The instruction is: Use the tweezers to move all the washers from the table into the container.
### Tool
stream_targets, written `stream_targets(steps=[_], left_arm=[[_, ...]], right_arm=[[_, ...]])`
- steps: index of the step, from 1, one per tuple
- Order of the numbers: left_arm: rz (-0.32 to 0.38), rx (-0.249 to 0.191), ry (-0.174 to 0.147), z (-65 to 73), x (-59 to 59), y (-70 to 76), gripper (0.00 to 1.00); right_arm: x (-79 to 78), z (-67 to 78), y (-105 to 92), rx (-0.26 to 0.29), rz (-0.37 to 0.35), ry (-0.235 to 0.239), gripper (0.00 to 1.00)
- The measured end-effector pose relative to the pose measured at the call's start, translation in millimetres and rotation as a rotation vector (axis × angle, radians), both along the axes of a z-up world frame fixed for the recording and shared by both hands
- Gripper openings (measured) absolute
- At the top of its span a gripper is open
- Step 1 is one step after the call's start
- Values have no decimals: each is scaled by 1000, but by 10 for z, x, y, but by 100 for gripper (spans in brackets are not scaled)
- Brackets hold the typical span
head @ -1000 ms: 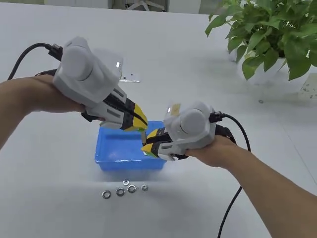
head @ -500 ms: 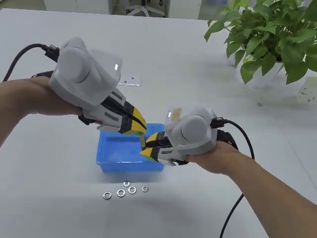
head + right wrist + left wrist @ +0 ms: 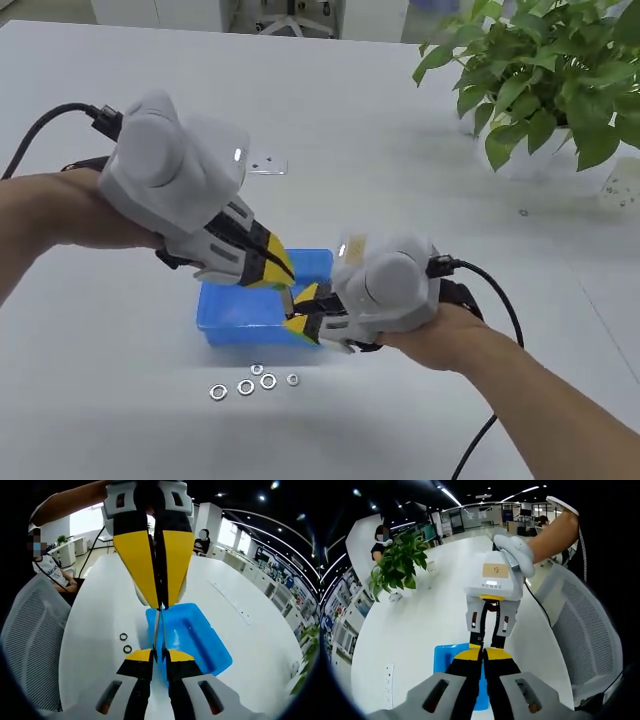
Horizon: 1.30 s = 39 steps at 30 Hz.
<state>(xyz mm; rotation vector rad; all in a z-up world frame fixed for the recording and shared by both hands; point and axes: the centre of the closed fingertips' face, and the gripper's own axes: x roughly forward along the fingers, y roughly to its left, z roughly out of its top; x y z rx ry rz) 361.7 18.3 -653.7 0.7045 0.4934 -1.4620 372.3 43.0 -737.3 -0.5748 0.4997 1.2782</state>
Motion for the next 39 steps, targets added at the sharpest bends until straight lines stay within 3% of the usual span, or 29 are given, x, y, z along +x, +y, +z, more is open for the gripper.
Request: stream_targets(steps=[18,39], left_arm=[[-17,32,33,-239,-213,7,5],[-22,57,63,-441,-267,22,5]], right_arm=[[-208,-231,-7,-12,10,35,12],[-318,-435,-11,-23,19,77,12]])
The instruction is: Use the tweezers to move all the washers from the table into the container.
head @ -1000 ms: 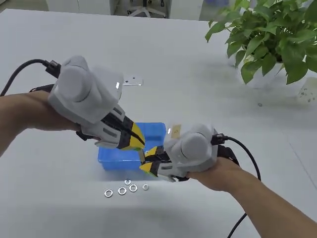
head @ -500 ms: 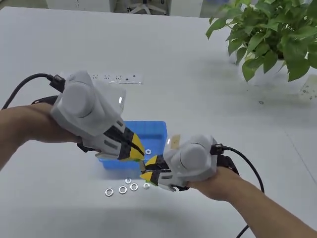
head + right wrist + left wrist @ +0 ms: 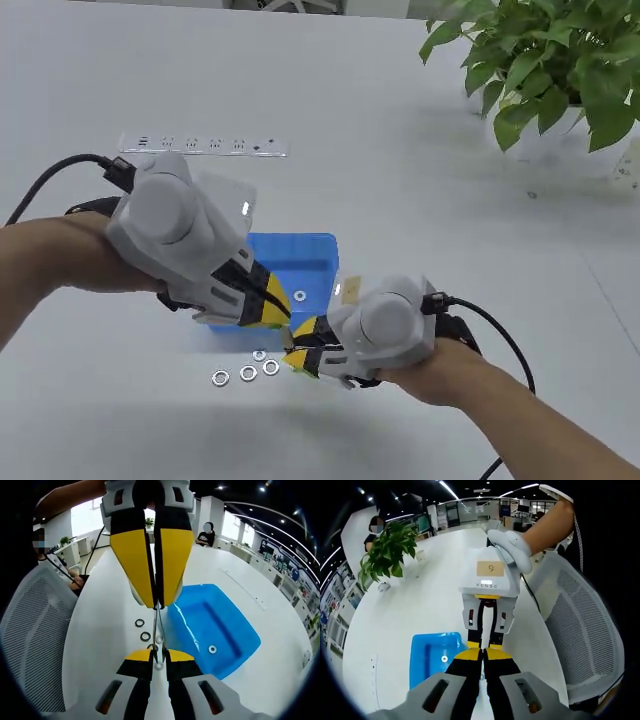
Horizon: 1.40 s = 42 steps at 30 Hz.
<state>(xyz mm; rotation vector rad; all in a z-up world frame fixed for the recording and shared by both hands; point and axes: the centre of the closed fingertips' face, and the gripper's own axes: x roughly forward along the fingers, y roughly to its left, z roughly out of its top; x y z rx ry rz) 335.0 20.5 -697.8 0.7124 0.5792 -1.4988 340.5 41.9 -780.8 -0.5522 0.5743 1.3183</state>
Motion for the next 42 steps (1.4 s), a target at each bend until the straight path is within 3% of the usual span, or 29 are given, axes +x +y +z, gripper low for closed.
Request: stream_targets(steps=[16,23,42], left_arm=[[-8,13,19,-103,-34,-12,5],[-3,-2,21,-107,-19,-45,5],[2,-9,25,-103,5,-111,5]], right_arm=[[-53,-107,-13,-4,-7,28,12],[-52,-135,-30,-9,-8,26,13],[-27,-54,-31,18,-35,29,12]])
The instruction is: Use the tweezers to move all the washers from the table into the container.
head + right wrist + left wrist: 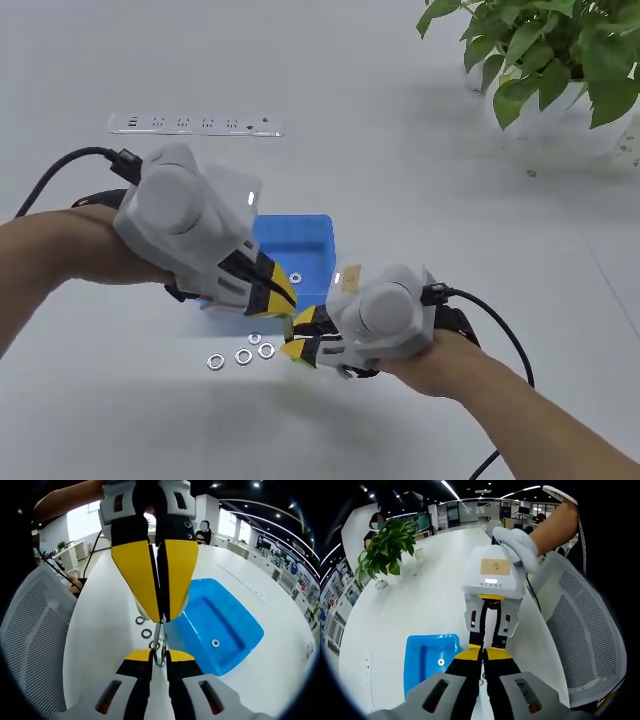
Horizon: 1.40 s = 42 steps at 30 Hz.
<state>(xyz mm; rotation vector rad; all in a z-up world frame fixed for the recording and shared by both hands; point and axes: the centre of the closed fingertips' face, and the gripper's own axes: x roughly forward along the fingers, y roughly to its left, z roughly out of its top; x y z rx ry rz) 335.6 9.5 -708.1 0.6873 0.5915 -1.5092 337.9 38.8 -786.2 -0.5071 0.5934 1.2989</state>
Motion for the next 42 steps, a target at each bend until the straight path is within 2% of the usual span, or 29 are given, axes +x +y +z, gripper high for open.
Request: stream_targets(steps=[24,42], left_arm=[[-10,5,5,6,-17,-16,5],[-14,2,-17,216,-29,-27,5]], right_arm=[[-6,9,-24,4,-7,29,10],[4,218,-26,8,11,7,10]])
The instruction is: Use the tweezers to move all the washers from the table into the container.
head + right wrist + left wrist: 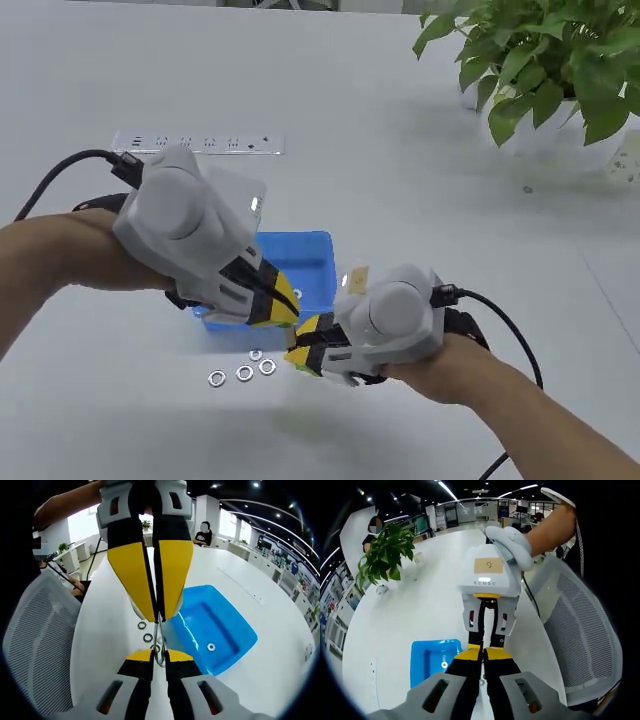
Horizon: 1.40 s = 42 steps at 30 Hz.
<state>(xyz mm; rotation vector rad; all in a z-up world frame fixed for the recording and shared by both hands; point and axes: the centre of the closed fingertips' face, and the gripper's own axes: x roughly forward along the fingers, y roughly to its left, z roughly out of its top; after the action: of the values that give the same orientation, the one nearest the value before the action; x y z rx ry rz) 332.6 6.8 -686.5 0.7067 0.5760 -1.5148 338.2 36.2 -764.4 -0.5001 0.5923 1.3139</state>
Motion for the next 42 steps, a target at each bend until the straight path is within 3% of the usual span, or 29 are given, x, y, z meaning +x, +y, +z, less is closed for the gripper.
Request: stream_targets(steps=[24,32,42], left_arm=[[10,4,-57,396,72,82,5],[22,-5,-88,517,180,102,5],[33,-15,-112,559,350,130,5]], right_arm=[[96,414,101,34,22,-49,10],[231,538,131,29,35,-82,10],[414,584,160,29,43,-101,10]])
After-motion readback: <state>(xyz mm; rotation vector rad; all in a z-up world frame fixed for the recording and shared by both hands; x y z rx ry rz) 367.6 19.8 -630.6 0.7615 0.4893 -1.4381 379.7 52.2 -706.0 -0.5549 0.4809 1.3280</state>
